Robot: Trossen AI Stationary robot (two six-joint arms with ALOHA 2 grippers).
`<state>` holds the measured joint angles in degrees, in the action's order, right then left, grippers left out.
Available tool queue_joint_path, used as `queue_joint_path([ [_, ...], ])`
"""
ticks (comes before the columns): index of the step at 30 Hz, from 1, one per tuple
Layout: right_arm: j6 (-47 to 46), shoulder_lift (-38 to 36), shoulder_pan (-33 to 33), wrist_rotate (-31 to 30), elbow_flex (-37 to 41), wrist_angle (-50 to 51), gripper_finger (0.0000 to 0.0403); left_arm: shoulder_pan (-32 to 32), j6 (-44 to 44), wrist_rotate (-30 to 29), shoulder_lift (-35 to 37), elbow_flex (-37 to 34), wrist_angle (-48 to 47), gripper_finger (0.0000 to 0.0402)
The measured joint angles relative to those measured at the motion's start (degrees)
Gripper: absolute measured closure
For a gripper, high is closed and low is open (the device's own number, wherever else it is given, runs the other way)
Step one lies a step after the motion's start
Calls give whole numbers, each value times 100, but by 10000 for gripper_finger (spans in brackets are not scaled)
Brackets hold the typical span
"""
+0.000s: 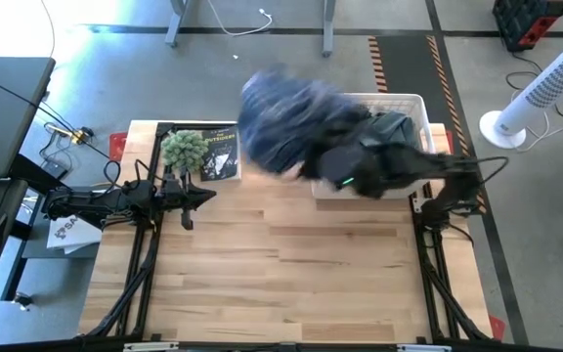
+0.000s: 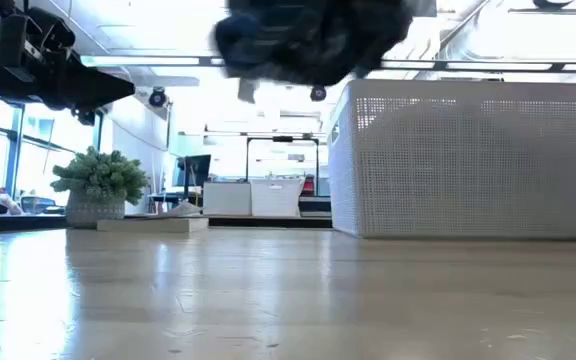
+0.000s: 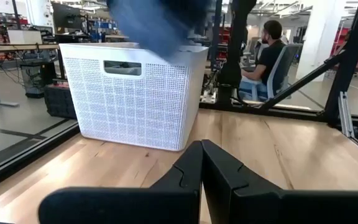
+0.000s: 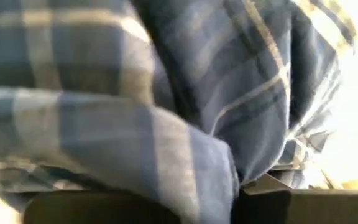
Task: Sort clothes
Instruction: Put the blue polo shirt into the white laundry organizer
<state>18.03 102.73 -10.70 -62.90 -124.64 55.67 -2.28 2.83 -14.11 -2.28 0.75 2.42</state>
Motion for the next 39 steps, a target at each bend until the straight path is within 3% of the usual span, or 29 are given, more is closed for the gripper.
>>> queue_joint_path([
  [2, -138, -417, 96, -467, 7, 137, 381, 0, 0, 1, 0, 0, 0, 400],
  [5, -886, -1062, 481, -481, 1, 698, 381, 0, 0, 0, 0, 0, 0, 400],
  [9, -2670, -1620, 1372, 180, -8, 2157, 381, -1, 0, 0, 0, 0, 0, 400],
  [13, -4035, -1710, 2353, 1058, 46, 3523, 381, 0, 0, 0, 0, 0, 0, 400],
  [18, -3277, -1800, 3010, 2204, 1355, 2287, 381, 0, 0, 0, -2, 0, 0, 400],
  [24, -2865, -1754, 3834, 3093, 3788, 1328, 377, 0, 0, 0, 0, 0, 0, 400],
  [28, -2906, -1754, 4285, 3879, 5518, 335, 377, -2, 0, 0, 0, 0, -2, 400],
  [32, -3377, -1795, 4580, 4104, 6897, -757, 376, 0, 0, 0, -2, 0, 0, 400],
  [35, -3681, -1844, 4672, 4193, 7469, -1502, 376, -2, 0, 0, -2, 0, 0, 400],
  [39, -3953, -1844, 4645, 4131, 7520, -1564, 375, -2, 0, -1, -2, 0, 2, 400],
])
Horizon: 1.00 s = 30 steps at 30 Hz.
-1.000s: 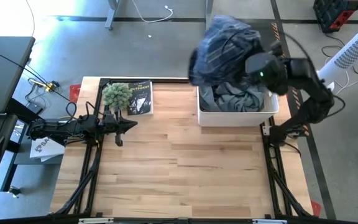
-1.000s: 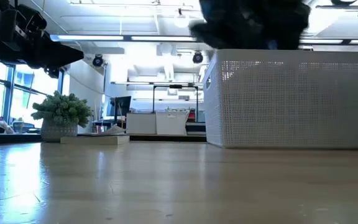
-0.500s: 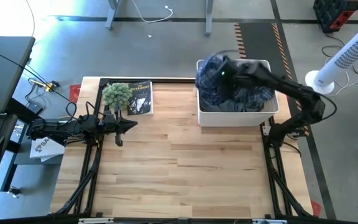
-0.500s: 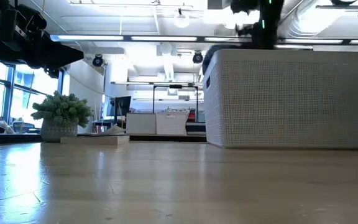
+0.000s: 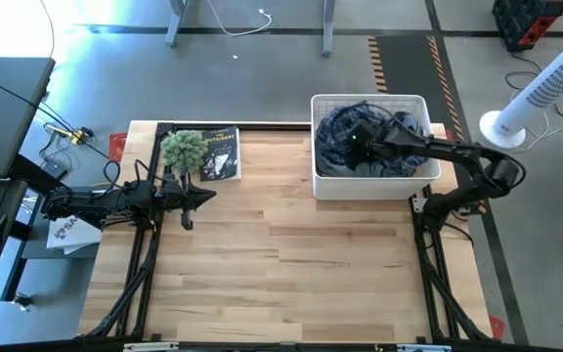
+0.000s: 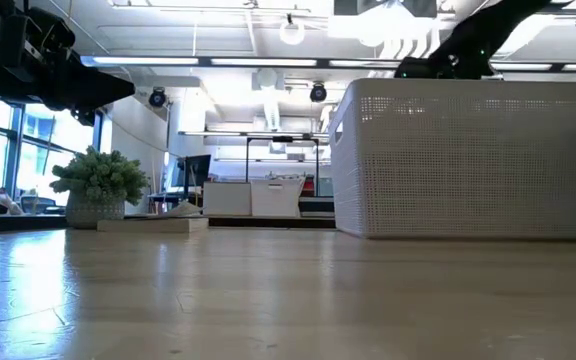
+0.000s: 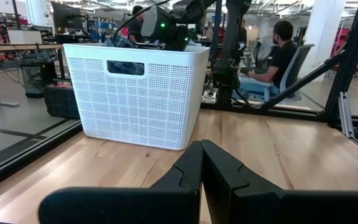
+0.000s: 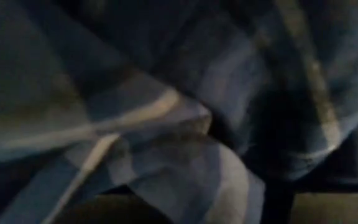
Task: Sort clothes
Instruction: Put the blue polo shirt into the white laundry organizer
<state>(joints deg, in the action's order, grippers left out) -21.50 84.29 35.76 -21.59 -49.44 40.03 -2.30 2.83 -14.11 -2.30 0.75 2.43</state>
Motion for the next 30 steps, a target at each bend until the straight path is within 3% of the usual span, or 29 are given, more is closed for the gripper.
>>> queue_joint_path([
  [4, 198, -157, -94, 200, -541, 556, 360, 2, 0, 0, -1, 0, -4, 400],
  [14, 54, -323, -130, 1245, -3015, 3253, 252, 1, 0, 1, -1, 0, -2, 400],
  [18, -127, -329, -130, 1704, -3785, 3931, 242, 2, 0, 1, -1, 0, -2, 400],
  [22, -400, -338, -132, 1665, -4438, 4431, 241, 2, 0, 1, -1, 0, -3, 400],
  [26, 199, -505, -218, 1303, -4660, 3881, 241, 2, 0, 1, -1, 0, -2, 400],
  [30, 828, -911, -334, 1001, -4008, 1984, 241, 2, 2, 1, -1, 0, -4, 400],
])
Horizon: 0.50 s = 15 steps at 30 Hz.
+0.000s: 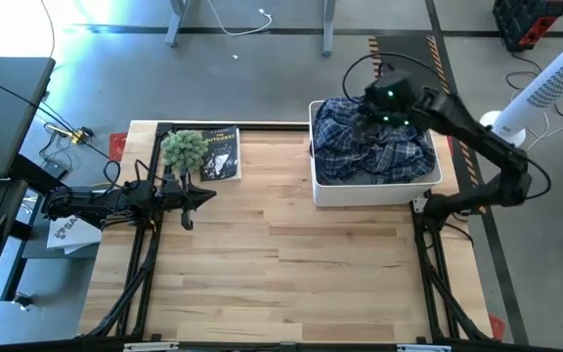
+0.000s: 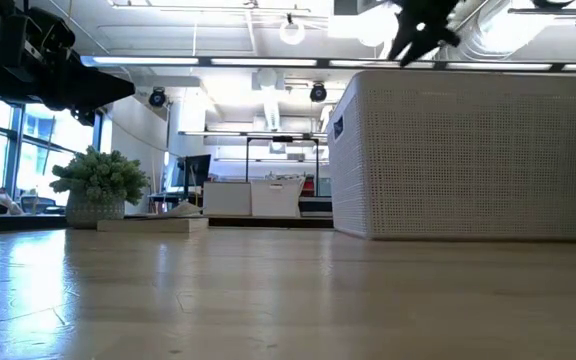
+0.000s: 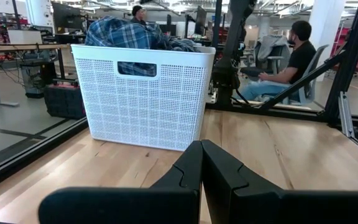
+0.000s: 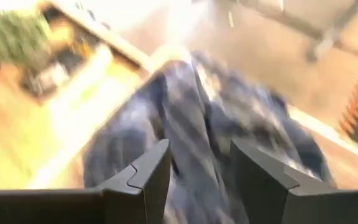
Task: Sort clothes
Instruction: Put the blue polo shirt into the white laundry organizer
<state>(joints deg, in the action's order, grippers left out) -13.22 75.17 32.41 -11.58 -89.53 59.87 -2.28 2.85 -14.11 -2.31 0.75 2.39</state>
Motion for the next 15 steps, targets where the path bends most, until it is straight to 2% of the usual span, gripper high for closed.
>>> queue_joint_path([
  [4, -128, -245, 230, 128, 1300, -2093, 241, 0, -2, 0, 0, 0, 1, 400],
  [9, -849, -36, 648, 820, 3442, -4452, 243, -2, -2, 0, 0, 0, 0, 400],
  [12, -1346, 280, 786, 911, 4602, -5448, 246, -1, -2, 0, 0, 0, 0, 400],
  [15, -1794, 564, 881, 896, 5435, -6181, 247, 0, -2, 0, 0, 0, 2, 400],
])
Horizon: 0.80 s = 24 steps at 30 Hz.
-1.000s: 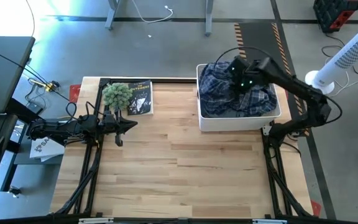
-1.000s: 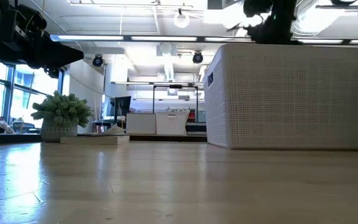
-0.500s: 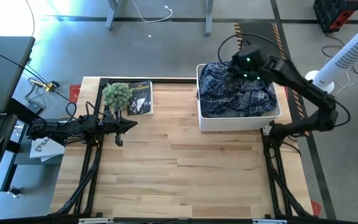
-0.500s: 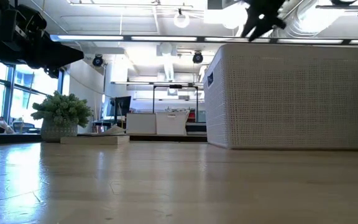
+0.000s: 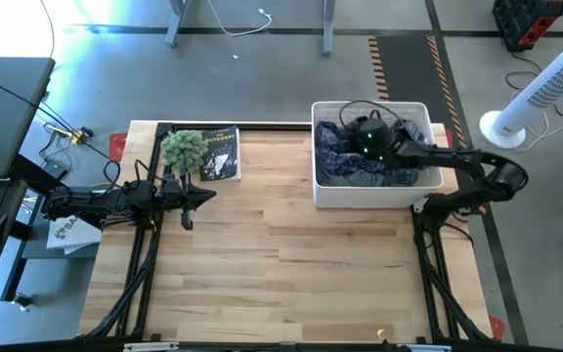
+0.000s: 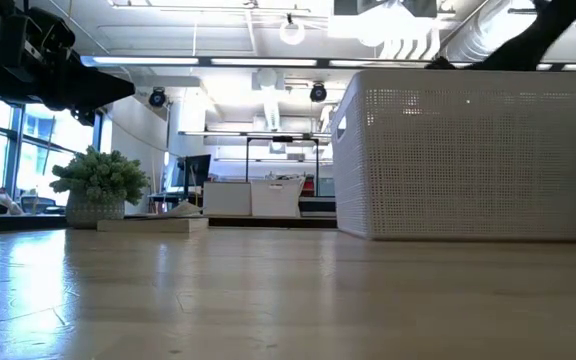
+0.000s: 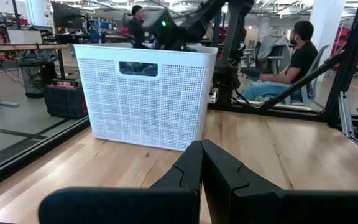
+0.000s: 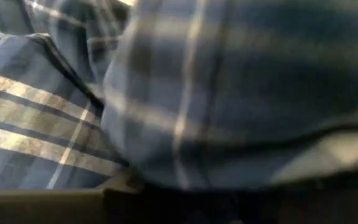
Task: Sort clothes
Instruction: Put the blue polo shirt into the white laundry organizer
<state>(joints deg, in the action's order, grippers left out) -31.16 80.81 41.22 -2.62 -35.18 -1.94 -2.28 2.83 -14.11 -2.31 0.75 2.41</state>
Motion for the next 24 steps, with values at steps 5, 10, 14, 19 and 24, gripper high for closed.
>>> queue_joint_path([
  [5, -153, 38, 19, 38, 397, -396, 247, -2, 0, 0, 1, 0, -2, 400],
  [10, 614, -439, 36, 730, -148, 245, 247, 0, 0, 0, 0, 0, 12, 400],
  [14, 1138, -1110, -67, 935, -842, 853, 247, 0, 0, 0, 0, 0, 16, 400],
  [19, 1332, -1933, -459, 309, -1377, 1764, 247, -2, 0, 0, 0, 0, 18, 400],
  [24, 1039, -2633, -1085, -1602, -1379, 2737, 247, 0, 0, 0, 0, 0, 20, 400],
])
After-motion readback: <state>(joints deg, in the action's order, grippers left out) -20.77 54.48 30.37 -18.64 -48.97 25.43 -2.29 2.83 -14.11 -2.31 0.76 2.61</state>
